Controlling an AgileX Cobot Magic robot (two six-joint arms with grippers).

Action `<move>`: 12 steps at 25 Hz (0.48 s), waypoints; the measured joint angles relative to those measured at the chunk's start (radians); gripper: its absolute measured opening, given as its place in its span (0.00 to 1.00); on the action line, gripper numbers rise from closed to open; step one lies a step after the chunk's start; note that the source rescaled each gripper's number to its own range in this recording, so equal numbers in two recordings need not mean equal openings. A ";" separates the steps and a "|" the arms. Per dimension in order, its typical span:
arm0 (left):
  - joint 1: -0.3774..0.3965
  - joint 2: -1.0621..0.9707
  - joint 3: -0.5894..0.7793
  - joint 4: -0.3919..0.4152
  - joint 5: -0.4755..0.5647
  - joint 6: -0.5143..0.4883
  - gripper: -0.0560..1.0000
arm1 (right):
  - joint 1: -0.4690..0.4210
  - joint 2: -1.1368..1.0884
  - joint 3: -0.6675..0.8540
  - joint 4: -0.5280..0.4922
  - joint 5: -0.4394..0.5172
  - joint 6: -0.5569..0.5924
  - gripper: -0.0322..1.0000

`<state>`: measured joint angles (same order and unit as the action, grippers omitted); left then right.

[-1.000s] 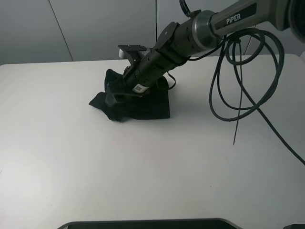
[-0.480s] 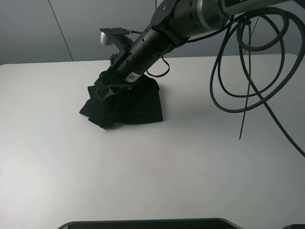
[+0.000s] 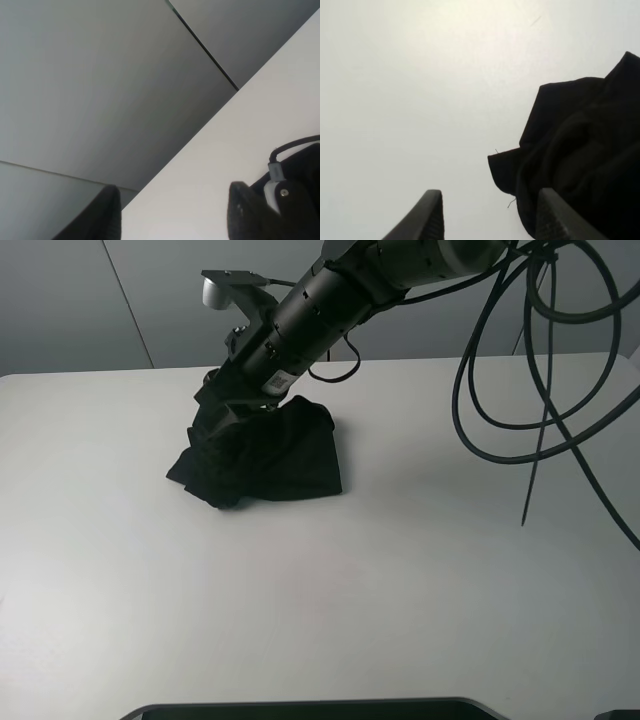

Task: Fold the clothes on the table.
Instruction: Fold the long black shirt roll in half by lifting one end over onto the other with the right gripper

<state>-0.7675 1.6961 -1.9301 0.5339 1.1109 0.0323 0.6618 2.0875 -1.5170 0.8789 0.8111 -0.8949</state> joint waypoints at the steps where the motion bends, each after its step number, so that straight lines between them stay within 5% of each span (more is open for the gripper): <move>1: 0.000 0.000 0.000 0.002 0.000 0.001 0.70 | 0.000 0.000 0.000 0.000 0.000 -0.004 0.49; 3: 0.000 0.000 0.000 0.002 0.000 -0.002 0.70 | 0.002 0.000 0.000 -0.025 -0.023 -0.003 0.44; 7: 0.000 0.000 0.000 0.004 0.000 -0.002 0.70 | 0.001 0.002 0.000 -0.157 -0.108 0.057 0.09; 12: 0.000 0.000 0.000 0.006 0.009 -0.002 0.70 | 0.001 0.041 0.000 -0.278 -0.190 0.123 0.03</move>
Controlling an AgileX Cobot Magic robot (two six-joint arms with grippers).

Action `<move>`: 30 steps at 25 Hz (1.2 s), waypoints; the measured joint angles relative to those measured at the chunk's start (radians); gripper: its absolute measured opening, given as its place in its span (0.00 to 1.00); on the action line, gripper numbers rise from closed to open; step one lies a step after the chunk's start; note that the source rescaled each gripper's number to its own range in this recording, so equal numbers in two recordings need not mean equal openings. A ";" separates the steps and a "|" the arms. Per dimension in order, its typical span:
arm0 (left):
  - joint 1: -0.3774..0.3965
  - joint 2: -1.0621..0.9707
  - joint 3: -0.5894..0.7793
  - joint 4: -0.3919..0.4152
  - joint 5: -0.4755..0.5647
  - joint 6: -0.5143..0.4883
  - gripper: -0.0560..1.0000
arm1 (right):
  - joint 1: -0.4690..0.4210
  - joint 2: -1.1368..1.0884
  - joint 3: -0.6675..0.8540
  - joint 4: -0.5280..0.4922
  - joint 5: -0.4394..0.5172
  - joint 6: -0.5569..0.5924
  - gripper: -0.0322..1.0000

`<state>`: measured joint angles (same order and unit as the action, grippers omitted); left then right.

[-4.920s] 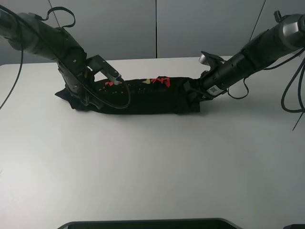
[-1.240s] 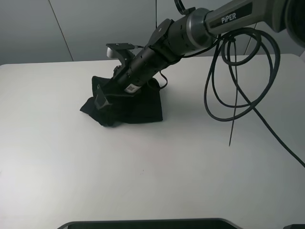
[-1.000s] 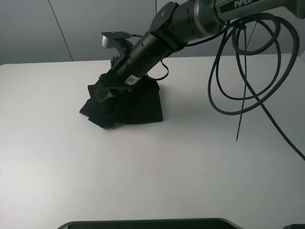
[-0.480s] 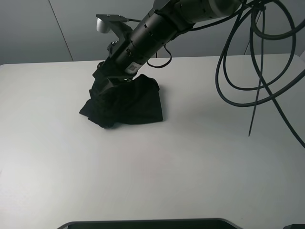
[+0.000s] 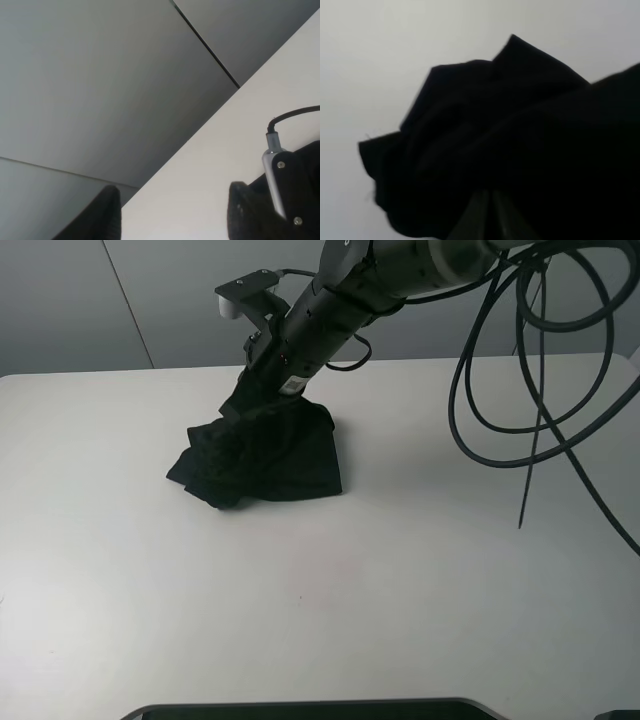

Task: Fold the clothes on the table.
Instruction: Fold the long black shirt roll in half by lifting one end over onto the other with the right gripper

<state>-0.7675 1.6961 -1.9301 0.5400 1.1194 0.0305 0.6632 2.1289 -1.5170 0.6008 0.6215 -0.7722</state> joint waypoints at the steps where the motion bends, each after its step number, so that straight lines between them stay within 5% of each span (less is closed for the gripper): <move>1: 0.000 0.000 0.000 0.002 0.000 0.000 0.70 | 0.000 0.016 0.000 -0.036 -0.015 0.027 0.03; 5: 0.000 0.000 0.000 0.002 0.017 0.000 0.70 | 0.000 0.069 0.000 -0.148 -0.085 0.115 0.03; 10: 0.000 0.000 0.000 0.002 0.021 -0.002 0.70 | 0.000 0.107 -0.012 -0.162 -0.132 0.136 0.03; 19: 0.000 0.000 0.000 0.002 0.027 -0.008 0.70 | 0.052 0.131 -0.103 0.140 -0.116 -0.055 0.03; 30: 0.000 0.000 0.000 0.002 0.036 -0.019 0.70 | 0.189 0.231 -0.110 0.222 -0.082 -0.080 0.03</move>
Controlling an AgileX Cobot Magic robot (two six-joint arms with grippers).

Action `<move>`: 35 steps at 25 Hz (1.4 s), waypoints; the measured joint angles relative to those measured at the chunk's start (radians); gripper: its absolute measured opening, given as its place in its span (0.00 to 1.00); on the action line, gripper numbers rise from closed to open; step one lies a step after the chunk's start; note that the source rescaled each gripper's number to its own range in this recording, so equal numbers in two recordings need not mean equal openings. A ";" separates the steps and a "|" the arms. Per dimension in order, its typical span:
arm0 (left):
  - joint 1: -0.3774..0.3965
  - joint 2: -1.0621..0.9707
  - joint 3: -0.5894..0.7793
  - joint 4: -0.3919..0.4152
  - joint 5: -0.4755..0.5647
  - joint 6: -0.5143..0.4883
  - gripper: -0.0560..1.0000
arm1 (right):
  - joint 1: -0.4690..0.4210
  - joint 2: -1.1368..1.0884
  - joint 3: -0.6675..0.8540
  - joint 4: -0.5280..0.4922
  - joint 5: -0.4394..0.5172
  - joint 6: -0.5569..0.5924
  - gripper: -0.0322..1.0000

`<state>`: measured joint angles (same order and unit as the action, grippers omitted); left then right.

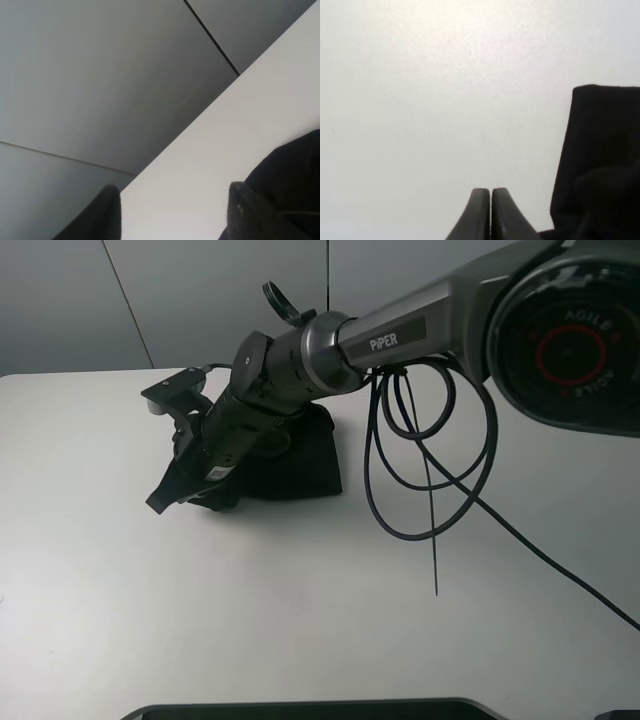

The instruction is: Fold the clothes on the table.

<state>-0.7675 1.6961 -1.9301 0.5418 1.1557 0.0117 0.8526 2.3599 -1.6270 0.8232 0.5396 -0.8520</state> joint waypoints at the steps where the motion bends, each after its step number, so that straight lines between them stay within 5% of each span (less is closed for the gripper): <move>1: 0.000 0.000 0.000 0.000 0.000 0.000 0.70 | 0.000 -0.006 0.000 0.000 0.000 -0.002 0.03; 12: 0.000 -0.095 0.000 0.037 -0.012 0.000 0.70 | -0.027 -0.203 -0.001 -0.154 0.015 0.052 0.05; 19: 0.000 -0.194 0.000 0.235 0.062 0.000 0.70 | -0.209 -0.236 -0.001 -0.550 0.133 0.370 0.38; 25: 0.000 -0.298 0.000 0.286 0.065 -0.042 0.70 | -0.396 -0.253 -0.001 -0.823 0.292 0.562 0.42; 30: 0.000 -0.425 0.000 0.283 0.065 -0.062 0.70 | -0.532 -0.360 -0.001 -0.888 0.391 0.581 0.46; 35: 0.000 -0.582 0.054 0.221 0.065 -0.102 0.70 | -0.596 -0.553 -0.001 -0.898 0.486 0.552 0.73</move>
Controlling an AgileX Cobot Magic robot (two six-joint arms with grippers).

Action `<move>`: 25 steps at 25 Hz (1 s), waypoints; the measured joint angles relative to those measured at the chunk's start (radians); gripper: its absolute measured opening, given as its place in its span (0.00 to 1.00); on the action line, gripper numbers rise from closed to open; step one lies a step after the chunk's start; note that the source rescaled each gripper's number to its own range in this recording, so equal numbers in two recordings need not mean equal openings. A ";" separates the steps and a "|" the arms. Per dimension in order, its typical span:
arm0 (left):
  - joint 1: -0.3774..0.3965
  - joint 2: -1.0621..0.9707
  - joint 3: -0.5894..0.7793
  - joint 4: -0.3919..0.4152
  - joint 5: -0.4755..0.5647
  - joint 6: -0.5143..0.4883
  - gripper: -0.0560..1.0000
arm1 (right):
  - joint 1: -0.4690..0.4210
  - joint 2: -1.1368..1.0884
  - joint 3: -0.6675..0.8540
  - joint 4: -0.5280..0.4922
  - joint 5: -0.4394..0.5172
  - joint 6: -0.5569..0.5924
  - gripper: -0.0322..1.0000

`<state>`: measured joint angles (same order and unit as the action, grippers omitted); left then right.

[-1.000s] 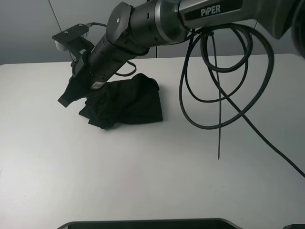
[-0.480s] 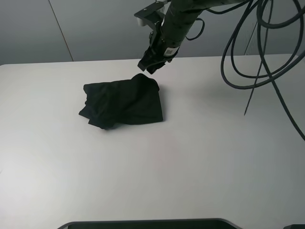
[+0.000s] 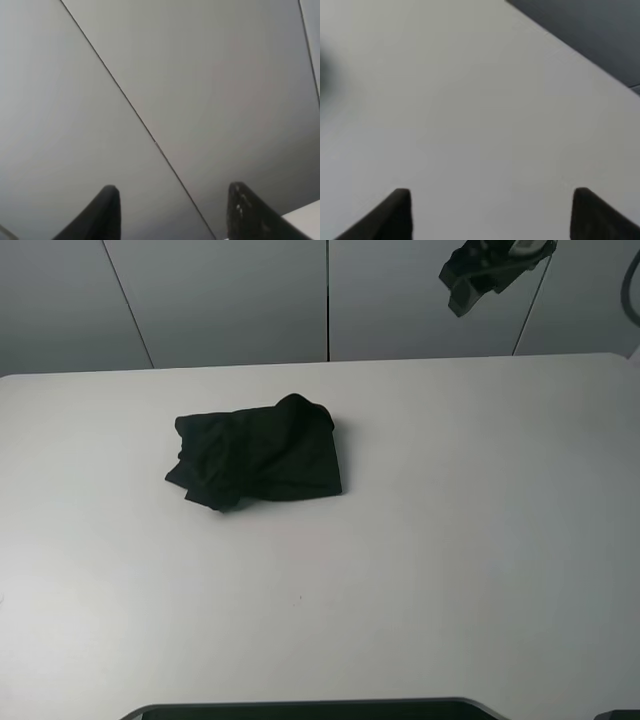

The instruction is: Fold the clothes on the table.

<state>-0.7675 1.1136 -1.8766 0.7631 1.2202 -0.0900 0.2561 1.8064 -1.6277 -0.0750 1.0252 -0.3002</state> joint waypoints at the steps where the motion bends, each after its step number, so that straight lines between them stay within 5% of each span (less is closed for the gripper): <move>1: 0.000 -0.036 0.027 -0.013 0.000 -0.014 0.71 | 0.000 -0.047 0.000 -0.003 0.018 -0.003 0.78; 9: 0.000 -0.308 0.358 -0.005 0.004 -0.130 0.76 | -0.001 -0.486 0.000 -0.016 0.074 -0.018 0.85; 16: 0.000 -0.511 0.620 0.030 0.004 -0.302 0.76 | -0.001 -0.875 -0.002 -0.184 0.181 -0.025 0.85; 25: 0.004 -0.686 0.828 0.022 0.008 -0.368 0.76 | -0.002 -1.279 0.052 -0.279 0.191 -0.032 0.82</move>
<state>-0.7630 0.4280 -1.0485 0.7853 1.2281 -0.4582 0.2539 0.5274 -1.5755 -0.3542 1.2160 -0.3320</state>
